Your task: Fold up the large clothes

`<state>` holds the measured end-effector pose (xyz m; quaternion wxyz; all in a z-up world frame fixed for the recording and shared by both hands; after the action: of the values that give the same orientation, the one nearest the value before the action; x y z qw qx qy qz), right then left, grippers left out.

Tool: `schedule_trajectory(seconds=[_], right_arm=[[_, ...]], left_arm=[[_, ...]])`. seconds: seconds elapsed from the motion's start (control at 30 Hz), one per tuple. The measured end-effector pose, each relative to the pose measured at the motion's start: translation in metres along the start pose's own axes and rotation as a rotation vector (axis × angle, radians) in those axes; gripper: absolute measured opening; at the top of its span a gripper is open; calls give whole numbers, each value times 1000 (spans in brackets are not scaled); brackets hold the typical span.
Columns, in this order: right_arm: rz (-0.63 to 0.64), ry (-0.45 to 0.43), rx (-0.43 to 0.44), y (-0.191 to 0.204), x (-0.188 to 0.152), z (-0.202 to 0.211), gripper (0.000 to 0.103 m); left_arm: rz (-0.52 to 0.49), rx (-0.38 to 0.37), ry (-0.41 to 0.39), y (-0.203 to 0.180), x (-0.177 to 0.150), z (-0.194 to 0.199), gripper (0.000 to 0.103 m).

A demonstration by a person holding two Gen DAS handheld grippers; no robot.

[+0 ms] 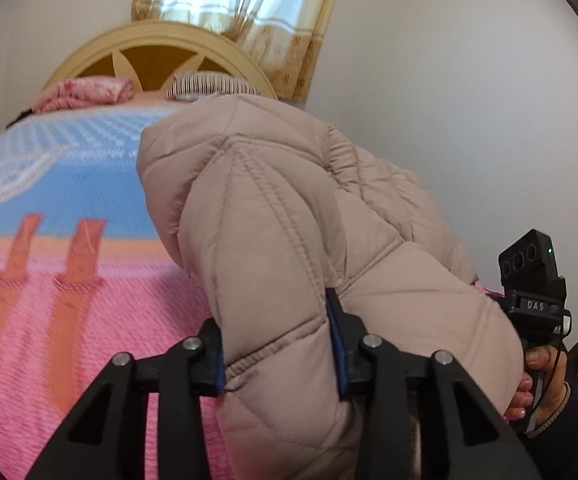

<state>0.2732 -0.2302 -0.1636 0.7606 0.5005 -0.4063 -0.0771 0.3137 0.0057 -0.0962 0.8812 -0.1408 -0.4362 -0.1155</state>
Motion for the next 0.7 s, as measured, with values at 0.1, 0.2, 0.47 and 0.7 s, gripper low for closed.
schedule_trajectory(seconds=[0.1, 0.2, 0.47, 0.7], right_arm=[[24, -5, 25, 16, 5, -9, 32], [35, 6, 52, 28, 10, -24, 32], [73, 57, 115, 53, 19, -90, 31], [109, 145, 145, 72, 26, -157, 31]], left_arm=[[-5, 23, -34, 8, 9, 14, 39], [-14, 53, -63, 18, 11, 25, 37], [12, 140, -99, 64, 19, 37, 36], [70, 223, -103, 109, 13, 48, 36]])
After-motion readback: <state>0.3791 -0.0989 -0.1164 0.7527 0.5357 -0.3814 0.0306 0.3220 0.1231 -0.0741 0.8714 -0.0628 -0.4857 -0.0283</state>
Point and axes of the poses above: each gripper's, at about its wrist camera, not at the fingertips, and z roughly against the way its jaws point, y to its left, x to its top, the point moved 4 cm from there along -z, roughly the way its jaws point, and after that the axes turned 11 degrees about x, right-handed, at the moved point
